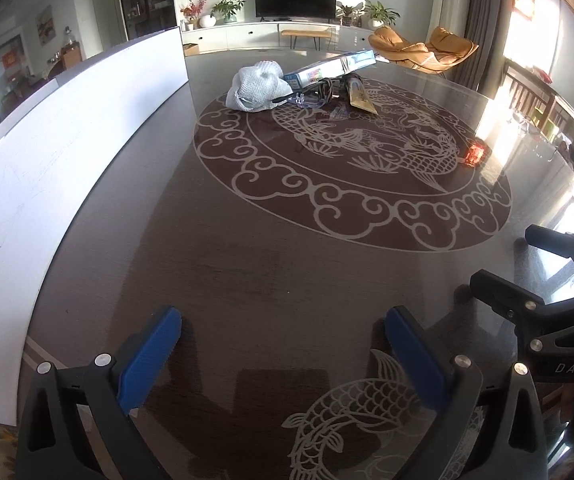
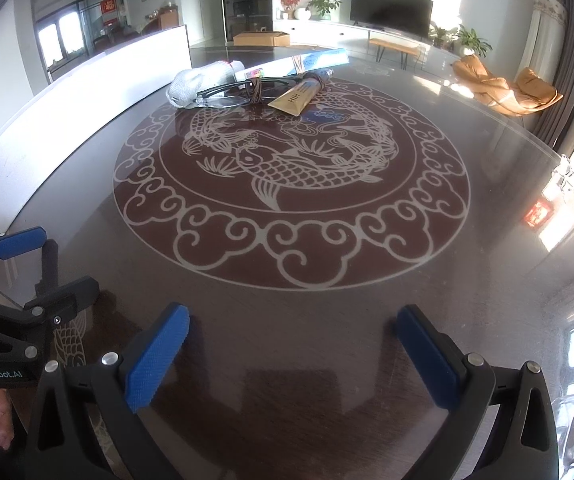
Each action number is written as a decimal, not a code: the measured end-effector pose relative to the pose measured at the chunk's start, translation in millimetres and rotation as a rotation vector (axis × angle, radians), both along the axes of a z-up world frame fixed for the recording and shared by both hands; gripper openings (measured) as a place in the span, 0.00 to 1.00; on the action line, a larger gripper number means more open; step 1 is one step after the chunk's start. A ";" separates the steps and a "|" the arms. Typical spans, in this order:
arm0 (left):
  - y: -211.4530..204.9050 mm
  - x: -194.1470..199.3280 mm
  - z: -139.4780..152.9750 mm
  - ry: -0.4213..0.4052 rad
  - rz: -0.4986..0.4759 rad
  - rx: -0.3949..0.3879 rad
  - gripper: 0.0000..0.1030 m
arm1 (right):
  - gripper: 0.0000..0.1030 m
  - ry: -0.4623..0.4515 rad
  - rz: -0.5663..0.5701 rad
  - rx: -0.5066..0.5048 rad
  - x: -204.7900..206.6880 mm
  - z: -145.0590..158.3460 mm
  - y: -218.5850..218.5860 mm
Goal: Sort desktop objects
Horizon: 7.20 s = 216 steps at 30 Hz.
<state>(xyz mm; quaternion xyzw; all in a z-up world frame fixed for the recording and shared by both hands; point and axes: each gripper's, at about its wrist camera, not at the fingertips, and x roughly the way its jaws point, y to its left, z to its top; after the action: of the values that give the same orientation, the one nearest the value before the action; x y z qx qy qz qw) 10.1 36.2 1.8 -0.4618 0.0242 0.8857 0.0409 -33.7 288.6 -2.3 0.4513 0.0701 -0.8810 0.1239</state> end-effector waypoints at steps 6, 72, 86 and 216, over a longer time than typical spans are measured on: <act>-0.3 1.4 0.2 0.003 0.000 0.000 1.00 | 1.00 0.000 0.000 0.000 -0.2 0.3 0.2; -1.0 0.6 -1.2 0.007 -0.005 0.002 1.00 | 1.00 0.000 -0.001 0.001 -0.8 0.7 0.2; -0.8 0.6 -1.7 0.008 -0.005 0.002 1.00 | 1.00 0.000 -0.001 0.001 -0.9 0.7 0.2; -141.1 -0.2 124.8 0.188 0.195 0.244 0.32 | 0.10 0.025 0.323 -0.233 -81.0 154.0 -117.9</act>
<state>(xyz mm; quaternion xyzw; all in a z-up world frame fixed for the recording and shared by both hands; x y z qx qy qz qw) 10.0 -104.9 126.5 -0.3687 -0.1246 0.9211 0.0079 -114.7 170.7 151.7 0.4058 0.0405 -0.8573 0.3143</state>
